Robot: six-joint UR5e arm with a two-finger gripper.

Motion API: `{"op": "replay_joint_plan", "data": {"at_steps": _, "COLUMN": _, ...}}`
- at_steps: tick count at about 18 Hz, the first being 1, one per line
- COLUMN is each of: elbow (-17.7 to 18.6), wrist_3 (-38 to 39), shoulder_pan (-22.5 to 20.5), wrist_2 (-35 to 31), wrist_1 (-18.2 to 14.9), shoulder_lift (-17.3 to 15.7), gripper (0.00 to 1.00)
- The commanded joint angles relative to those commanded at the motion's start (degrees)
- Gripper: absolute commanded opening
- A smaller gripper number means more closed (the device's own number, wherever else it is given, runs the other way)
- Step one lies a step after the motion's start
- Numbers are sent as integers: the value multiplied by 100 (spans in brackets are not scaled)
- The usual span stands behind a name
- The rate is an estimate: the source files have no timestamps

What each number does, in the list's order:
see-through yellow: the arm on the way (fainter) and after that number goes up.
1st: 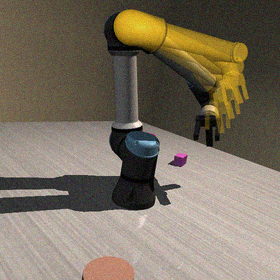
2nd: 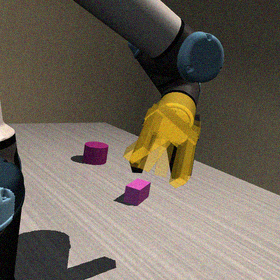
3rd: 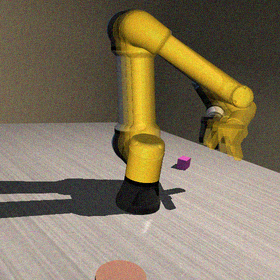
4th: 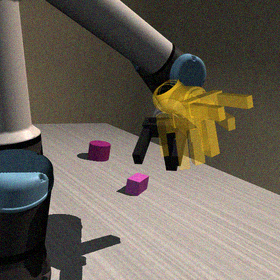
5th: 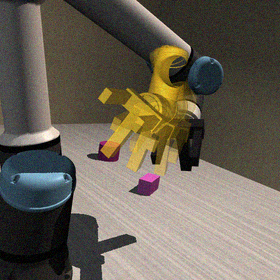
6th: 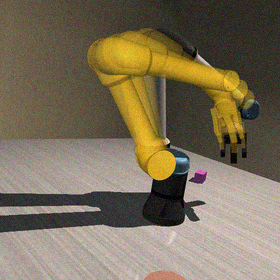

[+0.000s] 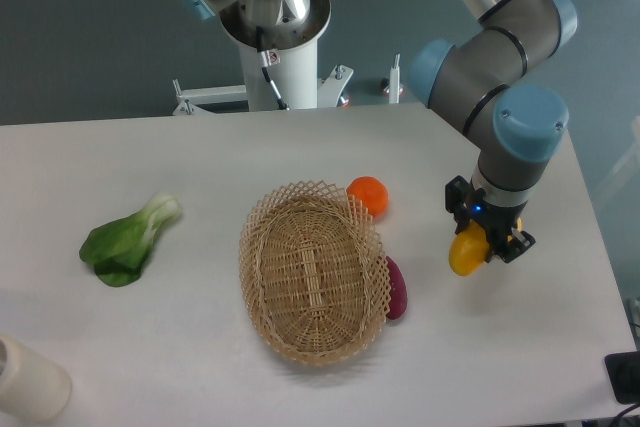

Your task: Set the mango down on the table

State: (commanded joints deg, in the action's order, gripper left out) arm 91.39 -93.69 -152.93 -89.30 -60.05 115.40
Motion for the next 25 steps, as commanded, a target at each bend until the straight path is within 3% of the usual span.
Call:
{"op": "replay_joint_plan", "data": {"at_steps": 3, "elbow": 668, "wrist_3": -368, "shoulder_pan": -44, "wrist_2": -9, "wrist_1": 686, "shoulder_lift": -176, "gripper": 43}}
{"op": "replay_joint_plan", "data": {"at_steps": 12, "elbow": 1284, "wrist_3": -1397, "shoulder_pan": -220, "wrist_2": -18, "wrist_1": 941, "shoulder_lift": -361, "gripper": 46}}
{"op": "replay_joint_plan", "data": {"at_steps": 18, "elbow": 1443, "wrist_3": -1521, "shoulder_pan": -290, "wrist_2": -18, "wrist_1": 1074, "shoulder_lift": -396, "gripper": 74}}
{"op": "replay_joint_plan", "data": {"at_steps": 21, "elbow": 1461, "wrist_3": -1460, "shoulder_pan": -290, "wrist_2": -9, "wrist_1": 1074, "shoulder_lift": -396, "gripper": 100}}
{"op": "replay_joint_plan", "data": {"at_steps": 25, "elbow": 1347, "wrist_3": -1468, "shoulder_pan": -316, "wrist_2": -9, "wrist_1": 1030, "shoulder_lift": -405, "gripper": 100}}
